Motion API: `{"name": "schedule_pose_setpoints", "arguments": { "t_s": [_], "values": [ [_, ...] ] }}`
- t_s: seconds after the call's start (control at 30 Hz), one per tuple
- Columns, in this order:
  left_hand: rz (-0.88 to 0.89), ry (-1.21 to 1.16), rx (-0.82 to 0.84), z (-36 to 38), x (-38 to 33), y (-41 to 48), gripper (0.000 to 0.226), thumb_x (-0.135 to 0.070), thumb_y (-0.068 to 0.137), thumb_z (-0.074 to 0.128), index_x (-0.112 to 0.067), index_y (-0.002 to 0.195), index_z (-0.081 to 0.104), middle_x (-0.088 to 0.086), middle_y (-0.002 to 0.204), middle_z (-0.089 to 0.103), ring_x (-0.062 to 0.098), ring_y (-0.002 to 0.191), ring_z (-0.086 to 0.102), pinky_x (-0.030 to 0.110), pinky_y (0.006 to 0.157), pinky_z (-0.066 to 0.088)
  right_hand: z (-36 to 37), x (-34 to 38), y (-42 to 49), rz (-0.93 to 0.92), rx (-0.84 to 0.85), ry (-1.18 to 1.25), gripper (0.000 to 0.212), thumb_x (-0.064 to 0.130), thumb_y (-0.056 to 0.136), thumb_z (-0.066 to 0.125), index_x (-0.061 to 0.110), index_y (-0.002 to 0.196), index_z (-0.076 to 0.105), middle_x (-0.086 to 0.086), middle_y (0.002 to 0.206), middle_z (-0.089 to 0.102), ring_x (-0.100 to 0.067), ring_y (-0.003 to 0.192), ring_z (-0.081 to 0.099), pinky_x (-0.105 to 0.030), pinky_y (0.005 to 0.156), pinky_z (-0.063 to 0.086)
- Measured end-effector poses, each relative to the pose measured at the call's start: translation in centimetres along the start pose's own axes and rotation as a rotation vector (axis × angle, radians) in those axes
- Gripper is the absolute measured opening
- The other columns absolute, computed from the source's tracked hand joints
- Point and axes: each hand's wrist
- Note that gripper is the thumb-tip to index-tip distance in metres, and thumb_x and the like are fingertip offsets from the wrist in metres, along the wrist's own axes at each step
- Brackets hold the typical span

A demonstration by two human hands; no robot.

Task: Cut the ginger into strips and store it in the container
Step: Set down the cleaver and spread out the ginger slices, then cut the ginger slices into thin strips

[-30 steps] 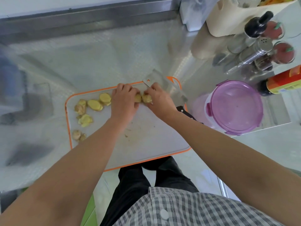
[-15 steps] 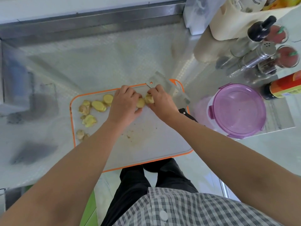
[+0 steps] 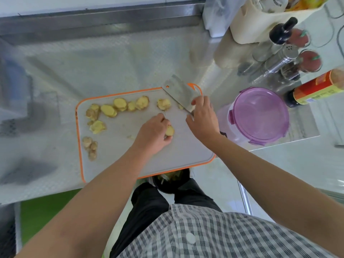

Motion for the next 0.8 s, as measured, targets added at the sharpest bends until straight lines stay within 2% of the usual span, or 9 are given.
{"name": "schedule_pose_setpoints", "arguments": {
  "t_s": [0.07, 0.13, 0.23, 0.3, 0.4, 0.47, 0.53, 0.67, 0.8],
  "values": [
    [-0.024, 0.019, 0.009, 0.3, -0.5, -0.1, 0.033, -0.020, 0.073, 0.075, -0.003, 0.099, 0.067, 0.014, 0.095, 0.057, 0.033, 0.085, 0.059, 0.040, 0.063, 0.052, 0.1, -1.3, -1.0, 0.080, 0.062, -0.099, 0.045, 0.020, 0.085, 0.064, 0.007, 0.120, 0.041, -0.013, 0.119, 0.044, -0.031, 0.108, 0.046, -0.040, 0.091, 0.044],
    [-0.054, 0.028, 0.001, 0.4, -0.8, -0.4, 0.033, -0.019, 0.076, 0.073, -0.002, 0.103, 0.066, 0.014, 0.098, 0.057, 0.032, 0.087, 0.058, 0.042, 0.067, 0.051, 0.3, -2.0, -1.4, 0.129, 0.132, -0.145, 0.045, 0.018, 0.086, 0.064, 0.006, 0.121, 0.039, -0.015, 0.120, 0.045, -0.032, 0.110, 0.046, -0.040, 0.093, 0.043],
    [-0.078, 0.049, 0.002, 0.3, -1.0, -0.8, 0.033, -0.020, 0.078, 0.070, -0.003, 0.106, 0.065, 0.014, 0.100, 0.056, 0.032, 0.088, 0.058, 0.041, 0.071, 0.049, 0.1, -2.3, -1.2, 0.092, 0.159, -0.126, 0.035, -0.002, 0.085, 0.051, 0.004, 0.117, 0.040, -0.017, 0.114, 0.049, -0.034, 0.105, 0.049, -0.039, 0.088, 0.043],
    [-0.083, 0.060, -0.006, 0.4, -1.1, -1.0, 0.032, -0.019, 0.077, 0.071, -0.002, 0.103, 0.066, 0.014, 0.097, 0.056, 0.032, 0.085, 0.058, 0.040, 0.069, 0.049, -0.3, -2.2, -1.1, 0.054, 0.159, -0.078, 0.035, 0.001, 0.084, 0.051, 0.004, 0.118, 0.042, -0.018, 0.113, 0.050, -0.037, 0.100, 0.051, -0.039, 0.083, 0.041],
    [-0.113, 0.075, -0.018, 0.5, -1.2, -1.2, 0.029, -0.018, 0.076, 0.071, -0.001, 0.099, 0.066, 0.014, 0.095, 0.056, 0.033, 0.084, 0.058, 0.041, 0.067, 0.050, -1.5, -1.7, -1.5, 0.049, 0.018, 0.101, 0.034, 0.007, 0.085, 0.050, 0.003, 0.119, 0.044, -0.019, 0.108, 0.051, -0.041, 0.087, 0.052, -0.042, 0.071, 0.040],
    [-0.149, 0.090, -0.006, 0.5, -1.3, -1.2, 0.029, -0.021, 0.079, 0.068, -0.002, 0.102, 0.064, 0.013, 0.098, 0.054, 0.031, 0.088, 0.057, 0.039, 0.070, 0.049, -2.4, -1.5, -1.8, 0.070, -0.078, 0.223, 0.029, 0.007, 0.087, 0.046, 0.003, 0.116, 0.044, -0.017, 0.098, 0.052, -0.037, 0.078, 0.050, -0.037, 0.063, 0.035],
    [-0.178, 0.108, 0.009, 0.4, -1.5, -1.2, 0.031, -0.023, 0.081, 0.065, -0.004, 0.105, 0.063, 0.012, 0.102, 0.053, 0.029, 0.092, 0.056, 0.037, 0.073, 0.048, -2.9, -1.6, -2.1, 0.099, -0.109, 0.315, 0.022, 0.008, 0.091, 0.043, 0.003, 0.112, 0.044, -0.012, 0.087, 0.050, -0.030, 0.072, 0.047, -0.034, 0.060, 0.031],
    [-0.207, 0.116, 0.003, 0.2, -2.1, -1.6, 0.033, -0.023, 0.082, 0.066, -0.004, 0.108, 0.062, 0.013, 0.104, 0.052, 0.030, 0.094, 0.055, 0.036, 0.073, 0.045, -2.5, -1.7, -3.3, 0.131, 0.018, 0.295, 0.009, 0.009, 0.095, 0.040, 0.003, 0.101, 0.043, -0.014, 0.081, 0.048, -0.031, 0.069, 0.045, -0.036, 0.058, 0.031],
    [-0.225, 0.119, 0.019, 0.4, -1.9, -2.1, 0.034, -0.022, 0.082, 0.065, -0.005, 0.111, 0.062, 0.012, 0.106, 0.052, 0.029, 0.095, 0.055, 0.036, 0.074, 0.047, -0.9, -1.3, -4.6, 0.128, 0.069, 0.225, 0.018, 0.007, 0.096, 0.039, 0.001, 0.112, 0.044, -0.014, 0.089, 0.048, -0.030, 0.074, 0.042, -0.034, 0.064, 0.029]
  ]
}}
Point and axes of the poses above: each hand's wrist, its own y-axis towards the middle knuckle, its own z-axis out of the palm, x = y × z
